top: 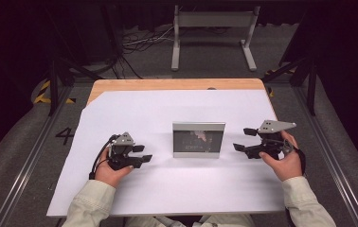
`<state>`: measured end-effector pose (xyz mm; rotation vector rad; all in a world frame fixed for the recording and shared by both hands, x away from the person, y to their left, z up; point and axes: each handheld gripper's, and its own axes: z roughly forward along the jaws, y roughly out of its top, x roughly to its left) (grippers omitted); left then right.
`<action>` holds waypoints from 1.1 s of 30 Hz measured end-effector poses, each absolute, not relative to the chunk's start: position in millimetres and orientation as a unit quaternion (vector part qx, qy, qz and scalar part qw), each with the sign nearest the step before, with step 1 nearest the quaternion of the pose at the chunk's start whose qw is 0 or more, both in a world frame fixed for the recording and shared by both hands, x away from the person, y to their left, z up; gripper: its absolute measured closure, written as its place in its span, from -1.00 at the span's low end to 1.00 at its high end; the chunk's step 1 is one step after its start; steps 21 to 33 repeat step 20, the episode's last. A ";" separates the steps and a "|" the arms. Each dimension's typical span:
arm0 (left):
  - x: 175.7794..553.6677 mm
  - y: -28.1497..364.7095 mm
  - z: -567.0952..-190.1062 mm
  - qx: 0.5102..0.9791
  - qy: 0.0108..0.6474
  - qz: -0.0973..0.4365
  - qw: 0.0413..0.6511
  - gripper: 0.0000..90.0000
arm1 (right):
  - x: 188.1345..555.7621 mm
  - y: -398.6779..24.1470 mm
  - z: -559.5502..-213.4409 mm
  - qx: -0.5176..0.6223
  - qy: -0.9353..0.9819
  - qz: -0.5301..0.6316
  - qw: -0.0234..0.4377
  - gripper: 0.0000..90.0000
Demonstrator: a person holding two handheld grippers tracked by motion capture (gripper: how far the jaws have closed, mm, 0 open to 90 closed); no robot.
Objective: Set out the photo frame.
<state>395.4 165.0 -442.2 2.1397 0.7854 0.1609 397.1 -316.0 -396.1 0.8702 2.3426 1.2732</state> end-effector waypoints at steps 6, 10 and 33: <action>395.9 164.9 -442.8 0.850 0.316 0.062 0.417 0.00 | 396.5 -319.7 -413.3 0.323 0.822 0.441 0.163 -0.50; 396.4 164.8 -443.9 0.850 0.318 0.060 0.416 -0.01 | 398.6 -317.4 -422.6 0.324 0.830 0.427 0.155 -0.50; 397.1 165.3 -444.6 0.850 0.319 0.062 0.414 -0.03 | 398.9 -314.1 -427.4 0.322 0.836 0.418 0.153 -0.53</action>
